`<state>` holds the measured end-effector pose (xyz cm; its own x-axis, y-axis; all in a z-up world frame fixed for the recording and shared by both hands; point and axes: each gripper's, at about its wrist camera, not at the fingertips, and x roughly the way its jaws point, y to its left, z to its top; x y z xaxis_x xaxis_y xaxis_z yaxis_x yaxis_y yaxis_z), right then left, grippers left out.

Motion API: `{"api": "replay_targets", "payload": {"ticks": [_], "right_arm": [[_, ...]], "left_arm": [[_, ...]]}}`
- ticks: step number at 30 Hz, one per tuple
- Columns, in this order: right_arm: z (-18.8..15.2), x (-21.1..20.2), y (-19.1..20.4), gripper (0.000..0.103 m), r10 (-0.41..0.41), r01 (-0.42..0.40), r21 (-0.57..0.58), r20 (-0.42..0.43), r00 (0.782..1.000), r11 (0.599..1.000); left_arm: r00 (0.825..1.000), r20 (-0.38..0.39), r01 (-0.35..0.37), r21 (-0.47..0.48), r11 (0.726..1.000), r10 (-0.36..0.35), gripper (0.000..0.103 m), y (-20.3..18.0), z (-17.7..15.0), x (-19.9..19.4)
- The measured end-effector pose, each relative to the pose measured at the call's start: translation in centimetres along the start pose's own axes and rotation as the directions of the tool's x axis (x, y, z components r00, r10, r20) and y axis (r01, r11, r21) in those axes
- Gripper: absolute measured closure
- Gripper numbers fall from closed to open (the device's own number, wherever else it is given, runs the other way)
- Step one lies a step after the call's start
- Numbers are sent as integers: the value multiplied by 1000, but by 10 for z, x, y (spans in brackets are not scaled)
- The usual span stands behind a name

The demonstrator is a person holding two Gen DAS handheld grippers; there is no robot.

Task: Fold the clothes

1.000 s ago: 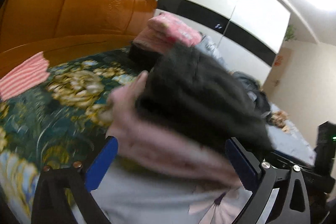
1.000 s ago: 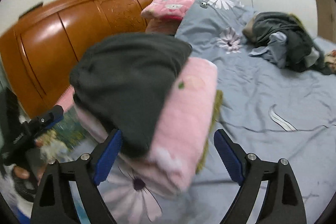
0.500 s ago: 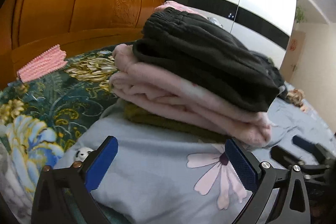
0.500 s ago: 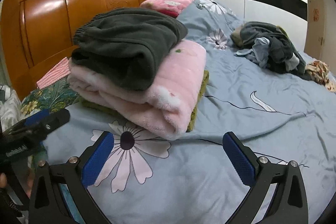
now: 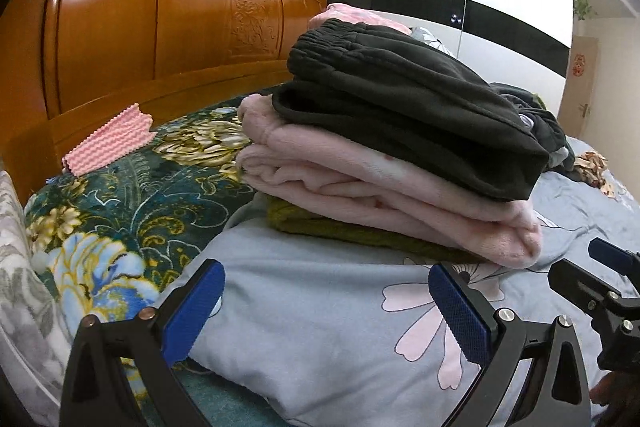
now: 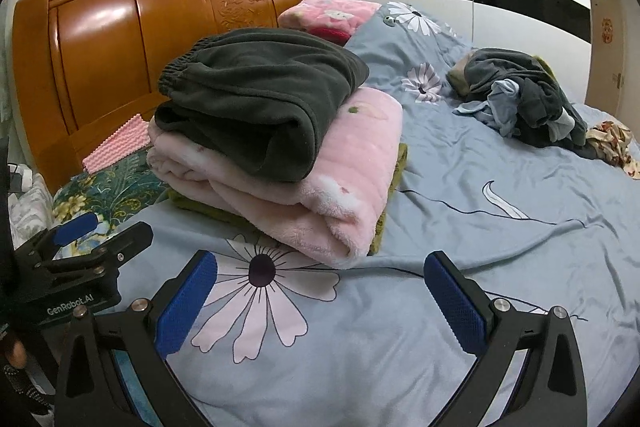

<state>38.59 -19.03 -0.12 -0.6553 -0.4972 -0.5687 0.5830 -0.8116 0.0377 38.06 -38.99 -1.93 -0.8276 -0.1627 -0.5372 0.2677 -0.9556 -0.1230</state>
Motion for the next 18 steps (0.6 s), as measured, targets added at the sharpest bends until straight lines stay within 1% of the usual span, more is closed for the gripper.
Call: {"api": "replay_targets", "payload": {"ticks": [18], "right_arm": [[2,-4,1,0,3,-3,-3,1,1000,1000]], "left_arm": [[1000,-17,6,3,1000,-6,0,0,2,4]]}}
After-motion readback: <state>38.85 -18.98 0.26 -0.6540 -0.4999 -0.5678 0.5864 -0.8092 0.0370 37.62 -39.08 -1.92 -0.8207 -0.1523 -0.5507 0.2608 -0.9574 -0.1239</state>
